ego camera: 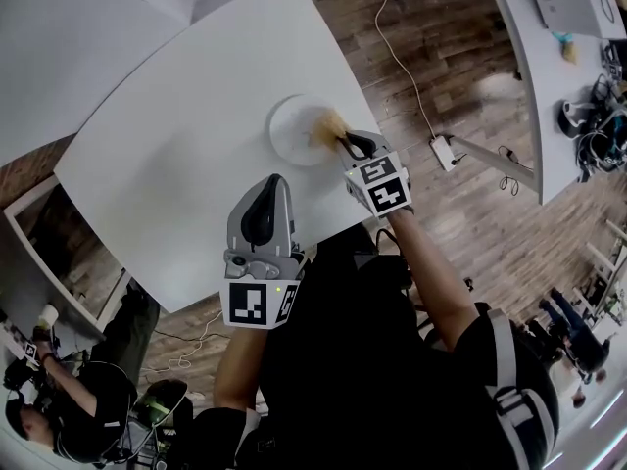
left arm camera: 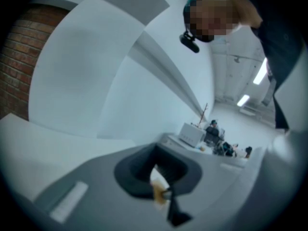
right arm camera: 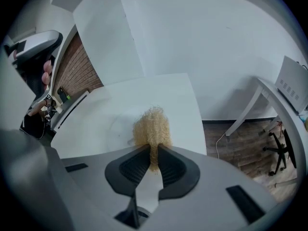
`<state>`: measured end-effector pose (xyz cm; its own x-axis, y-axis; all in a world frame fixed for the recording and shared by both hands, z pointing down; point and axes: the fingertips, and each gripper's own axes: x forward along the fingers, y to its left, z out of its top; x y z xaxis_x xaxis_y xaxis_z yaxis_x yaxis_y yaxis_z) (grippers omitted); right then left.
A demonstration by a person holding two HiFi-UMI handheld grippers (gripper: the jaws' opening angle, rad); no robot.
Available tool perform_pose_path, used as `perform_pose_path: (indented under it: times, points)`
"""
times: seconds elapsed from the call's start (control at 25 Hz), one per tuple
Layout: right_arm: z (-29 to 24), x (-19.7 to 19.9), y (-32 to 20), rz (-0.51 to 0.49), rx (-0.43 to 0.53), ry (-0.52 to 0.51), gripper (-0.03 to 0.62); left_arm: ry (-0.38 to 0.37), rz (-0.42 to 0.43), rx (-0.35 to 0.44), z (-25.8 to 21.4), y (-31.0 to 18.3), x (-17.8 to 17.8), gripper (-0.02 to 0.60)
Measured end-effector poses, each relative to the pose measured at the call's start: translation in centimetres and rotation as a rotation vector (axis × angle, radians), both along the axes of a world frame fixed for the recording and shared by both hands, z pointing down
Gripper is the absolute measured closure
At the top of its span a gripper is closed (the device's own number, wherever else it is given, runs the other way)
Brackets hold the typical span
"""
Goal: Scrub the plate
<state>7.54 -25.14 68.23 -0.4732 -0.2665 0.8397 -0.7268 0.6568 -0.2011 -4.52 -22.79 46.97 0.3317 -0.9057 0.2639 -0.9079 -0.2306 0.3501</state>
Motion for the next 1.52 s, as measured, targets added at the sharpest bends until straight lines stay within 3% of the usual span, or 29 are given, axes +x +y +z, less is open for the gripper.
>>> perform_pose_path:
  times: [0.88,1.52]
  points:
    - [-0.2,-2.7,-4.6,-0.059,0.037,0.063,0.551,0.016,-0.075,-0.007,-0.2,-0.1,-2.6,0.578]
    - [0.0,-8.8,-4.2,-0.172,0.037,0.032,0.551,0.011,-0.177,-0.003,-0.7,1.4,-6.1,0.578]
